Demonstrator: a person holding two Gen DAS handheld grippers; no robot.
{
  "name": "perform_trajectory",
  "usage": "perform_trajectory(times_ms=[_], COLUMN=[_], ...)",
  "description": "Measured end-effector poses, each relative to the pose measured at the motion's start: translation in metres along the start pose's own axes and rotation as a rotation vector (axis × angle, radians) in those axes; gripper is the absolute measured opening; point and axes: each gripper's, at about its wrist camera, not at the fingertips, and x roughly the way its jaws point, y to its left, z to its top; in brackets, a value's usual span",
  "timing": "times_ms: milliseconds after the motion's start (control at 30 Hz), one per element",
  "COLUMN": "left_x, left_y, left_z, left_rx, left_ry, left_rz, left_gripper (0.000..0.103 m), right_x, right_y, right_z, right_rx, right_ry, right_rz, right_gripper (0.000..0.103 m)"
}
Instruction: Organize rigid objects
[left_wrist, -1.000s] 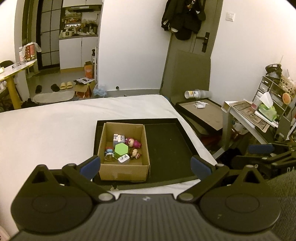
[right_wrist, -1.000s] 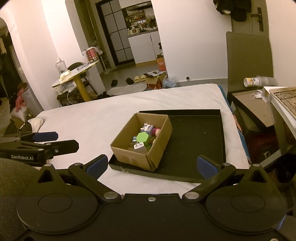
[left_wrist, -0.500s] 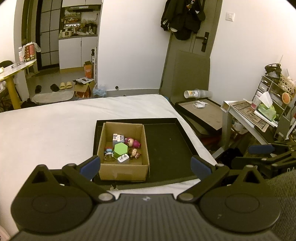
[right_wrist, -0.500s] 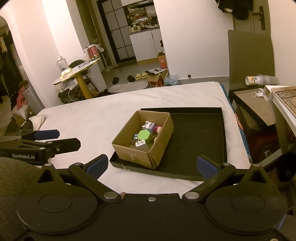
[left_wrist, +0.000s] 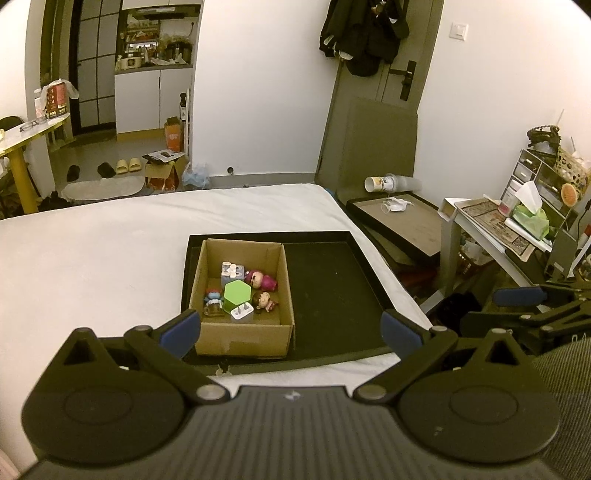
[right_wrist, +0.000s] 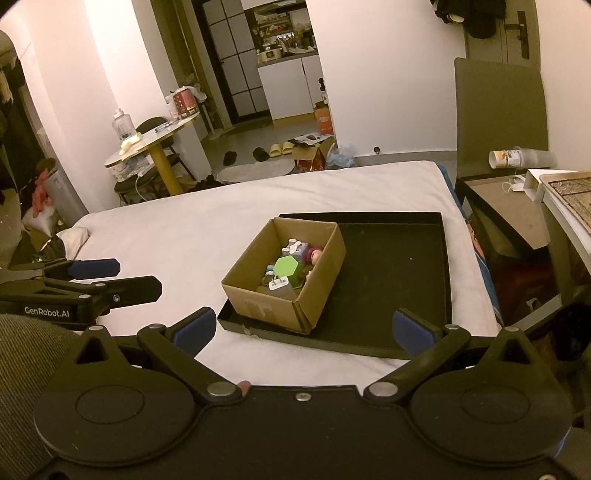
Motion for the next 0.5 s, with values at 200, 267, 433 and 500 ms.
perform_trajectory(times_ms=[200,267,433,500], left_x=[0.0014,0.0015,0.0015,0.0016], left_y=[0.0011,0.0012,0.0012,0.0011], left_z=[-0.0007,-0.0006,-0.0006,-0.0007], left_rx=[-0.005,-0.006,-0.007,-0.007], left_ry=[0.005,0.007,0.007,0.007], left_rz=[-0.006,-0.006,-0.007,-0.006], left_gripper=[0.103,0.103,0.103,0.103], right_x=[0.0008,0.0008,0.001,0.0007], right_y=[0.0003,0.0001,0.0002,0.0008], right_z=[-0.0004,0.0001,0.0002,-0.0003], right_rx=[0.004,0.002,0.003,0.004], right_ry=[0.005,0.005,0.005,0.005], right_rz=[0.003,0.002,0.002,0.002], right_gripper=[0.103,0.103,0.103,0.103])
